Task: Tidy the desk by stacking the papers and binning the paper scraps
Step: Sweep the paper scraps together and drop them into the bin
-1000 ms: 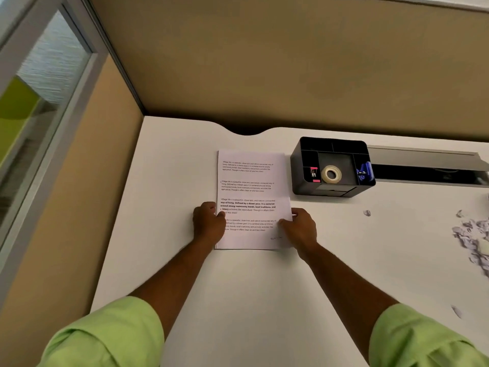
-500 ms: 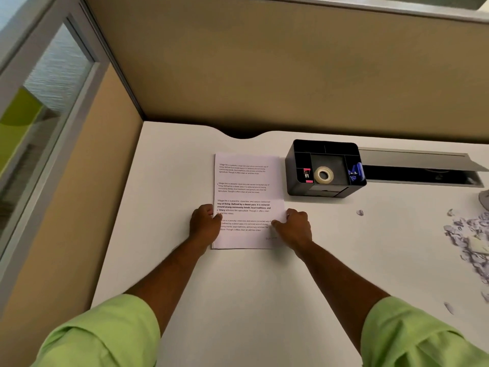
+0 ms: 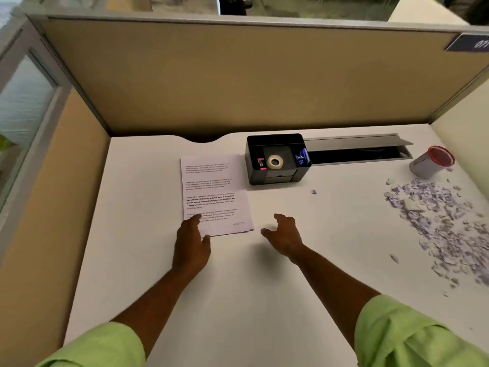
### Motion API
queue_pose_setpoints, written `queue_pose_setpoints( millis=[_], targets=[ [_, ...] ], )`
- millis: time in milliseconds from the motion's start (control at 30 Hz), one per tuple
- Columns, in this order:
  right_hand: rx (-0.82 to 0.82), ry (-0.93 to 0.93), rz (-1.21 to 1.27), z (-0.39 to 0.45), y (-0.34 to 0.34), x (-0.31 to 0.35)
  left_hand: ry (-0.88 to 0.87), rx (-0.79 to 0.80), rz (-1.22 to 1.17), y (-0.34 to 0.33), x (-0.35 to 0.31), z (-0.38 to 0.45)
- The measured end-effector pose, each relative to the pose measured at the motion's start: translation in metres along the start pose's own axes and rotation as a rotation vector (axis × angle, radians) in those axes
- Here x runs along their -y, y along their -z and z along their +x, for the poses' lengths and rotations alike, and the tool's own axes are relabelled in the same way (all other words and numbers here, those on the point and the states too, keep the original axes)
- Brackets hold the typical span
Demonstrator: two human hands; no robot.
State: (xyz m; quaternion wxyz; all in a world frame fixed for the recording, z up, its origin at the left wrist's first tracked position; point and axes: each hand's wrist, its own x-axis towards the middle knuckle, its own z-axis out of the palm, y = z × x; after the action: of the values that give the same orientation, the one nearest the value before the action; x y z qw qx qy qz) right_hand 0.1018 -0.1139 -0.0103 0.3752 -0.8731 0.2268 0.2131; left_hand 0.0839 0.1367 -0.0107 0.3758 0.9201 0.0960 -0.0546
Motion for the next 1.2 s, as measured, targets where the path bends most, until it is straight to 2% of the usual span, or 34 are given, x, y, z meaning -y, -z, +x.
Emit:
queue_pose_setpoints(
  millis=[333, 500, 633, 700, 1000, 1200],
  targets=[
    [0.005, 0.049, -0.183, 0.0, 0.075, -0.093, -0.185, 0.353, 0.247, -0.108, -0.06, -0.067],
    [0.064, 0.235, -0.477, 0.032, 0.114, -0.116, -0.084, 0.512, 0.468, -0.157, -0.088, -0.081],
    [0.125, 0.505, -0.806, 0.069, 0.144, -0.111, -0.027, 0.552, 0.618, -0.177, -0.092, -0.087],
    [0.125, 0.594, -0.885, 0.087, 0.152, -0.105, -0.005, 0.583, 0.624, -0.18, -0.091, -0.086],
    [0.21, 0.612, -0.908, 0.13, 0.153, -0.104, 0.059, 0.695, 0.651, -0.18, -0.096, -0.078],
    [0.142, 0.606, -0.792, 0.125, 0.166, -0.143, 0.062, 0.704, 0.629, -0.18, -0.093, -0.078]
  ],
)
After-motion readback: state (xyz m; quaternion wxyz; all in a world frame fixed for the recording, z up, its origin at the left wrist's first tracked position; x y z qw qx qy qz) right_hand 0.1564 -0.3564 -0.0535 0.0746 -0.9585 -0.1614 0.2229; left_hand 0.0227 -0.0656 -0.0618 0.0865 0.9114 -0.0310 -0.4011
